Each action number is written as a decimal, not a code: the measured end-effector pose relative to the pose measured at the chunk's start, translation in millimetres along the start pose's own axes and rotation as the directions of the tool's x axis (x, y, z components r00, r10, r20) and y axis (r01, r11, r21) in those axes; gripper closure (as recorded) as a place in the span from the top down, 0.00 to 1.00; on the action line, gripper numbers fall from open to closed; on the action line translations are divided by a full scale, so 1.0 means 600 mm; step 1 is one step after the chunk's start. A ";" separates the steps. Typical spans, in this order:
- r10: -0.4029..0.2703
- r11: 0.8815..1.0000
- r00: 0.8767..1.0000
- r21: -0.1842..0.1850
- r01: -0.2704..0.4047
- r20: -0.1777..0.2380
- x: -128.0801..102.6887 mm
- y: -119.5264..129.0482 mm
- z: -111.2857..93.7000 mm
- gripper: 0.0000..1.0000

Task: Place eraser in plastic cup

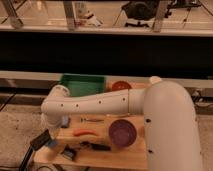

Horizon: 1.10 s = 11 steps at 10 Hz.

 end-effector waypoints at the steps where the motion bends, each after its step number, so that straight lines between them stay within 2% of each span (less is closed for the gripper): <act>1: 0.000 1.000 1.000 -0.003 0.000 -0.005 0.000 -0.001 0.001 0.42; 4: 0.008 1.000 1.000 -0.005 -0.008 -0.011 0.004 0.001 0.000 0.72; 5: 0.011 1.000 1.000 -0.006 -0.011 -0.010 0.005 0.002 0.001 0.78; 11: 0.018 1.000 1.000 -0.017 -0.018 -0.004 0.010 0.005 0.004 0.80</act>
